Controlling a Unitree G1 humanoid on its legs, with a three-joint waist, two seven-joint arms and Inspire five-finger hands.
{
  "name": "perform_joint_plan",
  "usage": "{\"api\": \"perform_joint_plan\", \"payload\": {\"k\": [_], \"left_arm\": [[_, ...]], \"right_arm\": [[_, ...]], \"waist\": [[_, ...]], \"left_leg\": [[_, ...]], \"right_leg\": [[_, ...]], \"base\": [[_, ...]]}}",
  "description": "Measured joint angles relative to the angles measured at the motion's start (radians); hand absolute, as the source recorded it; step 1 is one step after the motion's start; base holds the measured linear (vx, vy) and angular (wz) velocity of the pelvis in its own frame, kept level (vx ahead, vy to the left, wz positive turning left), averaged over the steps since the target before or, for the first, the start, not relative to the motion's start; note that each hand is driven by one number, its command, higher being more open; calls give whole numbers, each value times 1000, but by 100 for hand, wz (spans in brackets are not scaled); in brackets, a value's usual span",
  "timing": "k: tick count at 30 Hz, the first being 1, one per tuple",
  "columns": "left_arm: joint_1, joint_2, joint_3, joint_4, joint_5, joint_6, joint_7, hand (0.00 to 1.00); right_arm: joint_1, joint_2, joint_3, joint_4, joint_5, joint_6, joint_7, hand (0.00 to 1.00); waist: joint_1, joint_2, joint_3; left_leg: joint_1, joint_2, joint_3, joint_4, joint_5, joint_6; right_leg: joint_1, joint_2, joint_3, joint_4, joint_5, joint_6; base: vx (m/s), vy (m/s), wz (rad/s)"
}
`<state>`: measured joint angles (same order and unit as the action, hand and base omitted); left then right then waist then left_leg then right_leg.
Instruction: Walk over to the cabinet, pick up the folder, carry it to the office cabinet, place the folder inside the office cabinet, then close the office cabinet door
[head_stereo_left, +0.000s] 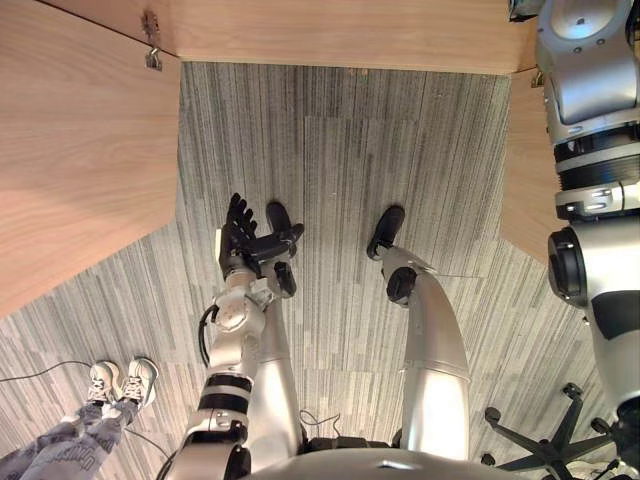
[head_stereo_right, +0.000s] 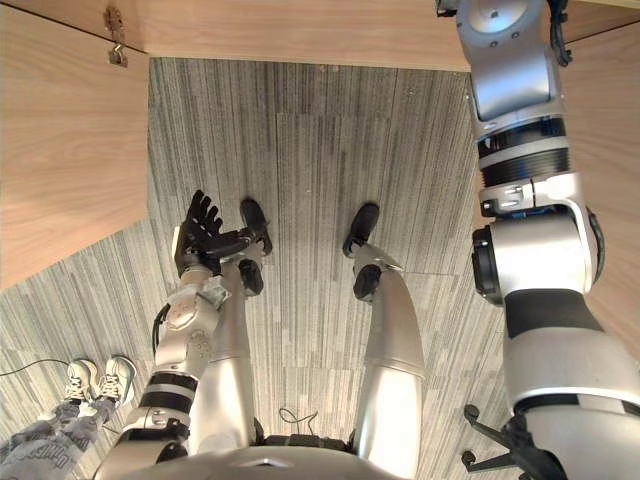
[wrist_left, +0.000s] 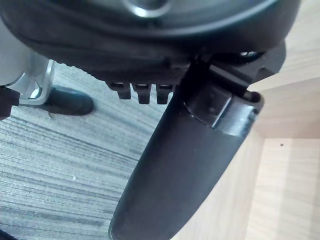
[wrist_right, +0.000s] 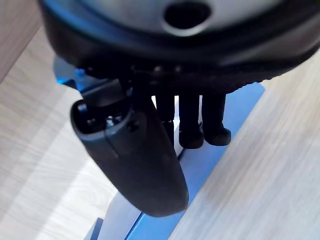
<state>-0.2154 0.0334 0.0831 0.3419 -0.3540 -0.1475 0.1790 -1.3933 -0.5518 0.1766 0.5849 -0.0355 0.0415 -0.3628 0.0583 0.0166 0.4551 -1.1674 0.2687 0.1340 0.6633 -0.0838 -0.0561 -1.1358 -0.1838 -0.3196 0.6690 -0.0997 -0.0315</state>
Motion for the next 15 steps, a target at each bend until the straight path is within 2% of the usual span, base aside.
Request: {"api": "perform_joint_plan", "payload": {"k": [9,13,14,15], "left_arm": [[2,-2,-2,-1,-8,-1,-4,100],[-2,-2,-2,0,-7,-1,-4,100],[-3,-3,-2,1,-7,0,-4,100],[-5,-3,-2,3,-6,3,-3,100]], "right_arm": [[-3,1,0,-3,10,0,-5,0],[56,1,-11,-88,5,0,-9,0],[78,2,-15,-112,4,0,-9,100],[131,9,-24,-156,-2,0,-9,100]], "waist": [[-2,0,0],[-1,0,0],[-1,0,0],[-1,0,0]], "left_leg": [[34,0,3,1,4,-1],[50,2,3,6,3,-1],[54,2,3,6,3,-1],[69,3,5,6,3,-1]], "right_leg": [[34,1,0,-2,1,-1],[49,2,1,0,1,-2],[53,3,1,0,1,-2],[68,3,1,-1,1,-2]], "base": [[0,0,0],[0,0,0],[0,0,0],[0,0,0]]}}
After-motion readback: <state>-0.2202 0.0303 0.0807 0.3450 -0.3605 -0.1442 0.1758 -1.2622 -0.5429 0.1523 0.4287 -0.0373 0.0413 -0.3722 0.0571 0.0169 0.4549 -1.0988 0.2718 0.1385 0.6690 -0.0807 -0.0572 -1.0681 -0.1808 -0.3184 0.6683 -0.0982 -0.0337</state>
